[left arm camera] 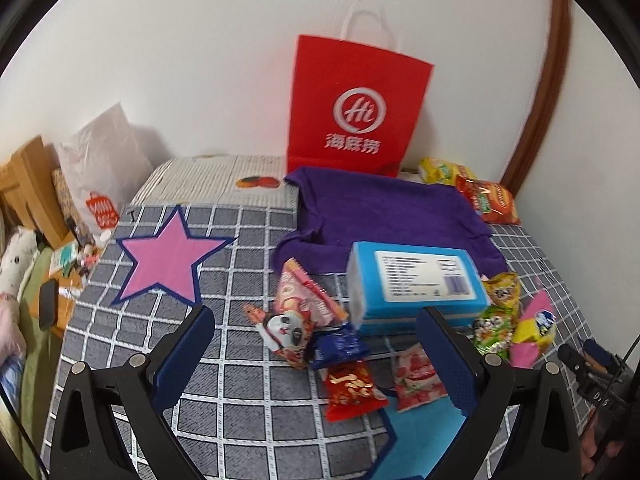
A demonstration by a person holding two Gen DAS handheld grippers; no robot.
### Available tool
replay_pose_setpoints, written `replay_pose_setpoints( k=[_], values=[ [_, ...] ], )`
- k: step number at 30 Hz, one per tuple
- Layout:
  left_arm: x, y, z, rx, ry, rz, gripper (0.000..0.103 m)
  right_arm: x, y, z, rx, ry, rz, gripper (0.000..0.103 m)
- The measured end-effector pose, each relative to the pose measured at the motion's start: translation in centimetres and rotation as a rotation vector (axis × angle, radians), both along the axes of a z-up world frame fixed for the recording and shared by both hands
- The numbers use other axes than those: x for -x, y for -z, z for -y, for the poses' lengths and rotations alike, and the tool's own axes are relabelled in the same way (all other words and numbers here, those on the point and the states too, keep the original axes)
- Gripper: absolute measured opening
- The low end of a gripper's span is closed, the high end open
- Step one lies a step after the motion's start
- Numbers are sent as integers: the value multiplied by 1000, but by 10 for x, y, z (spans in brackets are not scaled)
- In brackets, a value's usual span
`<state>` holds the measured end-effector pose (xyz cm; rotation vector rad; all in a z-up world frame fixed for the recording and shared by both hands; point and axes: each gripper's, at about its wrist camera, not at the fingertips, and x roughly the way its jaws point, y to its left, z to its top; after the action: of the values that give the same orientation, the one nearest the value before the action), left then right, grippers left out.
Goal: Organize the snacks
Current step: 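Grasp the pink panda candy bag with the left tool while the right grasps the sweet potato stick bag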
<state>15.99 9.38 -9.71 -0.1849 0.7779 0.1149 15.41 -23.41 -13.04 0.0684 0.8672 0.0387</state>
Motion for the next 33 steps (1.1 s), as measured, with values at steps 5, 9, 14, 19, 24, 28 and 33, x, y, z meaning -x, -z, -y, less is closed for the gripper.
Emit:
replay_pose_setpoints(
  k=[5,9,14,19,24,28,33],
  values=[
    [-8,20,-12,30,-15,-42,101,-17,18,-4,-2,-20,-17,94],
    [-11,33,-17,33,-18,-70,101,-33,36,-9,18,-44,-46,94],
    [-20,48,-16,16,-12,-107,101,-45,53,-16,46,-68,-70,89],
    [-34,57,-13,-20,-4,-112,101,-45,53,-19,75,-74,-2,82],
    [-52,72,-14,-61,-2,-156,101,-44,56,-16,93,-63,19,76],
    [-63,84,-13,-86,13,-178,101,-43,55,-14,88,-55,22,73],
    [-68,89,-13,-104,33,-176,84,-40,52,-11,64,-32,19,71]
  ],
)
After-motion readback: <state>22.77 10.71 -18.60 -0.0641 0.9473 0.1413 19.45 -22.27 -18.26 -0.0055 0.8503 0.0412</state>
